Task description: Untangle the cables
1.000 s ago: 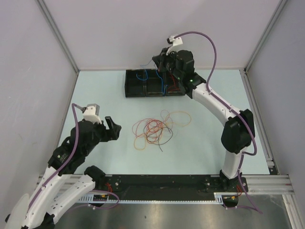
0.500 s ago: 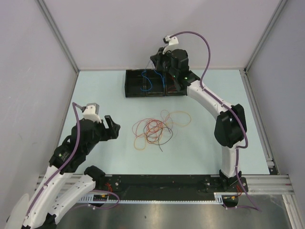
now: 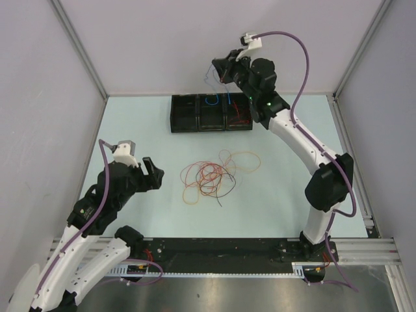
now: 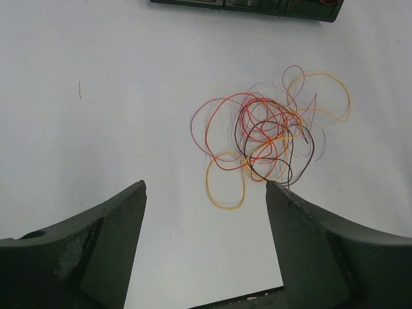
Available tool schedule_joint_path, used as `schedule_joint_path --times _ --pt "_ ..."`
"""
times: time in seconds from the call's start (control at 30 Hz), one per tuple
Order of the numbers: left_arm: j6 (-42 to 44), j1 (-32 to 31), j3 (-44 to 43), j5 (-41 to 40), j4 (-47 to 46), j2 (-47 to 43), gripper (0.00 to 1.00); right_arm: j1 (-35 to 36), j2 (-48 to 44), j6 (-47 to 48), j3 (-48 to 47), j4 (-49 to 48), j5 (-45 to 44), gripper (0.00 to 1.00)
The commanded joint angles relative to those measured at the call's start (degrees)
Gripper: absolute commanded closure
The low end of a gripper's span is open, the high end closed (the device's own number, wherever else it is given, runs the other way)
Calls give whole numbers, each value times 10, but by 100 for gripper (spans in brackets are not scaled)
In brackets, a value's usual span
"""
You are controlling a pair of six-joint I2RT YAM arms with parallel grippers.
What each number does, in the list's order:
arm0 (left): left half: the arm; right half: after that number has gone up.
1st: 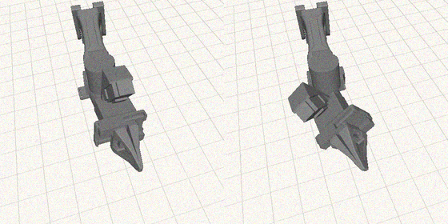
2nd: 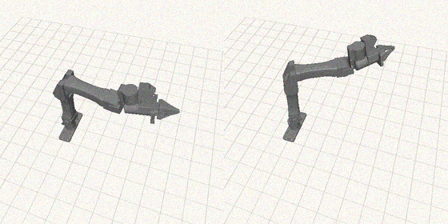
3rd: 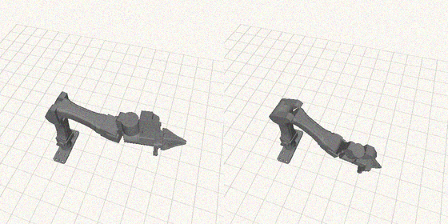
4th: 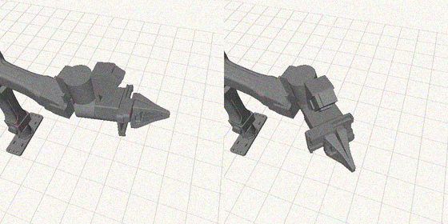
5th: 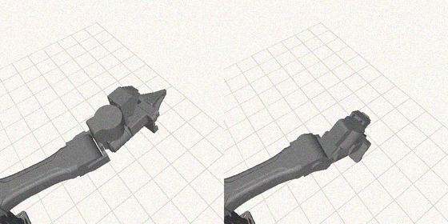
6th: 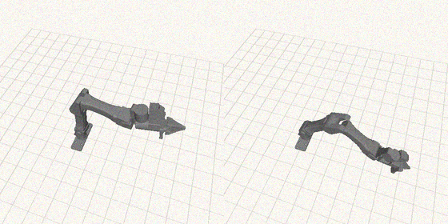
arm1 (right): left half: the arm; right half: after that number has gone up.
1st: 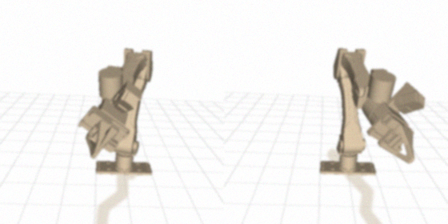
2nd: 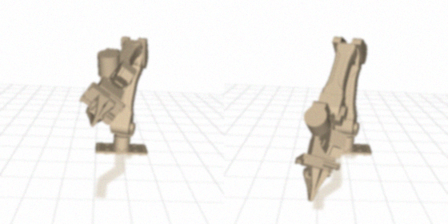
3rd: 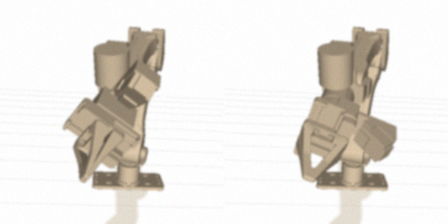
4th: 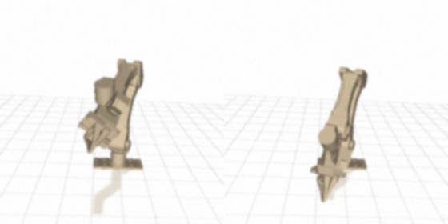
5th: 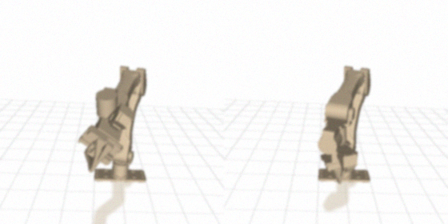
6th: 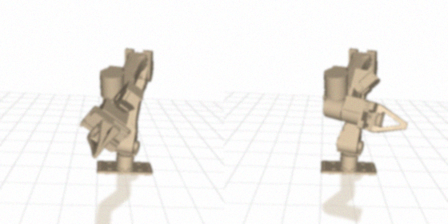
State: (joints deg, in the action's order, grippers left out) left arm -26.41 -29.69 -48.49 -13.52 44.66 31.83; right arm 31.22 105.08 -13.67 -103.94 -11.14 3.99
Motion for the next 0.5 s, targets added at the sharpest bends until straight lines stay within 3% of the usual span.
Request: schedule_joint_path --times 0.0,0.47 --pt "13 5 1 -2 -19 1 20 -17 -30 -28 1 -37 2 100" --pt "11 5 1 -5 -18 2 20 -36 55 -59 -11 -54 12 100"
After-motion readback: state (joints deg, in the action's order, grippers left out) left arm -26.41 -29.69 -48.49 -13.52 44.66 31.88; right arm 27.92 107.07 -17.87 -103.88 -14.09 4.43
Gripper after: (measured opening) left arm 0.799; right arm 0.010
